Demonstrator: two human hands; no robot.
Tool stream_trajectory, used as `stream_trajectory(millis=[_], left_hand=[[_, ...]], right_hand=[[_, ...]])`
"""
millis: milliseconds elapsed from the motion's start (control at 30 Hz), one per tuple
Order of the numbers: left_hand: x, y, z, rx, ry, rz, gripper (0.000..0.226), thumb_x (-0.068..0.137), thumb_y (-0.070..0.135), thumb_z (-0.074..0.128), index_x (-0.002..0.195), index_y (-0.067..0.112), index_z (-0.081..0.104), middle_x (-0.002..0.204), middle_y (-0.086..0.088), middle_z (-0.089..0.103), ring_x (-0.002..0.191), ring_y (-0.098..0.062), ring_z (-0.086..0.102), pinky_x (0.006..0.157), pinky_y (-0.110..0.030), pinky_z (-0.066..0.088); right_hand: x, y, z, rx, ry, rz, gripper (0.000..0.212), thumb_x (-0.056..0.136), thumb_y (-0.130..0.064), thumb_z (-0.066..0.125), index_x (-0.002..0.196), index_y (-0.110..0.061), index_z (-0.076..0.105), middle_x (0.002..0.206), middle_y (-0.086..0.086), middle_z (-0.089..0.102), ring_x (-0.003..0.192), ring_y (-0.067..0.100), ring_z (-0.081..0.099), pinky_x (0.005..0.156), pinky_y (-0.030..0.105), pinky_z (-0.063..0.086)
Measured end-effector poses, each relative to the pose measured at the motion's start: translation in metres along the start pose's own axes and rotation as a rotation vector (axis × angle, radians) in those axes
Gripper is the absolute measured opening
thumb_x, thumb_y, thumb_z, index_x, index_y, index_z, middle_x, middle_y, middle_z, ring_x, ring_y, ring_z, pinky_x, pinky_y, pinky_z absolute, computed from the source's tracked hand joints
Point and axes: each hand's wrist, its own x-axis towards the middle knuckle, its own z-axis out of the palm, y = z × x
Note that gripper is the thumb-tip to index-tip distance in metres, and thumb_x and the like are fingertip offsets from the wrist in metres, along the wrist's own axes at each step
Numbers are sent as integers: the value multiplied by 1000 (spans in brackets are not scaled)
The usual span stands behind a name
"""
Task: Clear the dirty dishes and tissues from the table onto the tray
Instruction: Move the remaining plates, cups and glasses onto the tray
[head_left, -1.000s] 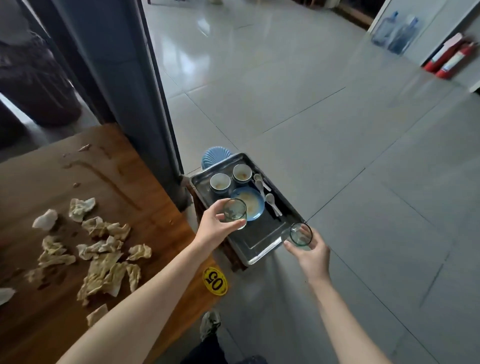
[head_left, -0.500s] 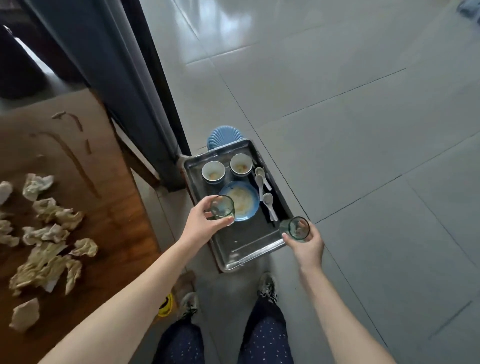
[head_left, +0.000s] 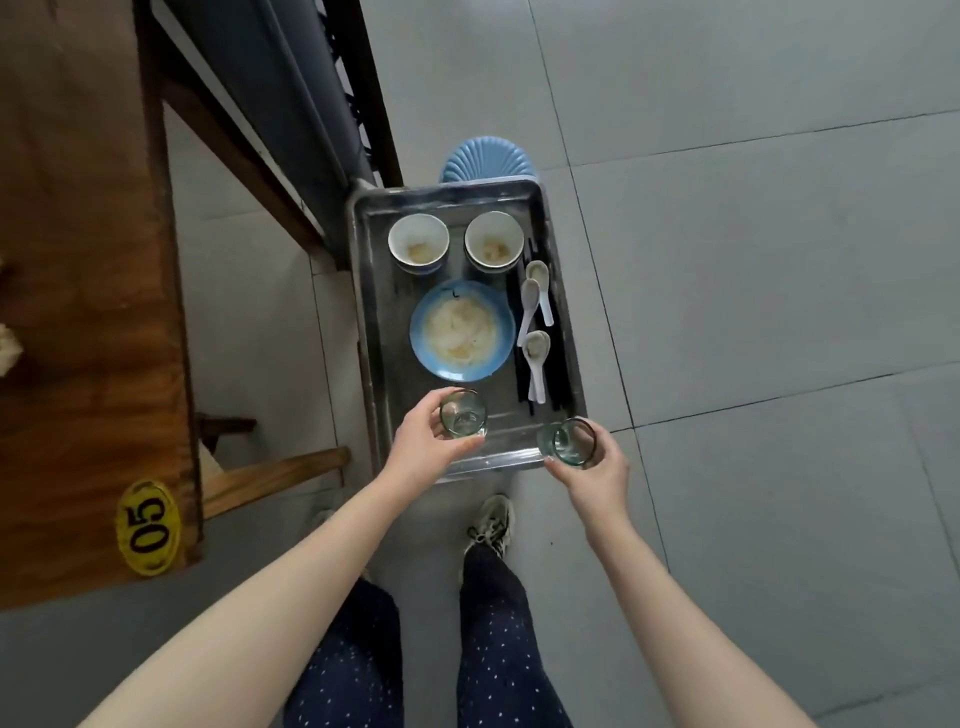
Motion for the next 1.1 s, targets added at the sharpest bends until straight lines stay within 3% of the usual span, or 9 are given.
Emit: stream_trajectory(millis=[167, 333, 433, 567, 833, 933, 1033, 1100], left_hand=[[26, -41, 20, 57, 14, -2, 57, 68, 13, 85, 118, 25, 58, 105, 12, 66, 102, -2, 61, 96, -25, 48], [45, -71, 32, 90, 26, 8, 60, 68, 10, 84, 122, 18, 58, 114, 5, 65, 109, -10, 59, 100, -27, 44], [52, -84, 30, 60, 51, 8, 60, 68, 8, 84, 122, 17, 58, 115, 4, 65, 110, -9, 59, 95, -15, 43], [54, -95, 26, 17, 81, -1, 61, 68, 8, 84, 122, 19, 58, 115, 7, 65, 108, -2, 59, 86, -3, 41], [62, -96, 26, -32, 61, -29, 61, 69, 8, 83, 121, 25, 58, 115, 9, 65, 110, -2, 59, 99, -23, 46], [70, -91, 34, -69, 46, -26, 61, 68, 5, 83, 120, 24, 58, 115, 7, 65, 109, 1, 59, 100, -25, 47], [80, -86, 44, -70, 48, -7, 60, 67, 4, 83, 118, 25, 58, 113, 8, 66, 108, -1, 60, 101, -25, 46], [86, -83, 53, -78, 45, -6, 60, 67, 5, 83, 117, 27, 58, 110, 10, 67, 106, -1, 61, 102, -24, 45]], right_hand=[[39, 42, 15, -87, -70, -14, 57, 64, 7, 80, 108, -21, 58, 102, -7, 63, 98, 8, 61, 85, 13, 45], [70, 78, 31, -149, -90, -21, 59, 64, 6, 79, 113, -19, 59, 107, -3, 63, 98, 5, 59, 88, 15, 47], [84, 89, 40, -175, -93, -37, 58, 65, 5, 79, 114, -18, 59, 104, -5, 62, 93, 2, 59, 75, 1, 42], [98, 91, 54, -211, -75, -71, 58, 66, 3, 80, 117, -16, 60, 107, -4, 62, 101, 10, 57, 86, 10, 41], [122, 70, 65, -152, -24, -93, 58, 67, 1, 80, 119, -17, 59, 108, -4, 62, 96, 6, 56, 74, -6, 36], [135, 61, 63, -120, -56, -104, 60, 66, 7, 78, 119, -14, 58, 111, 2, 63, 94, 5, 60, 78, 0, 42], [144, 57, 56, -227, -94, -119, 62, 67, 2, 79, 121, -17, 57, 119, 6, 58, 102, 11, 57, 91, 18, 46], [145, 59, 50, -332, -123, -131, 67, 68, -3, 79, 128, -20, 53, 120, 2, 50, 105, 11, 52, 91, 15, 40]])
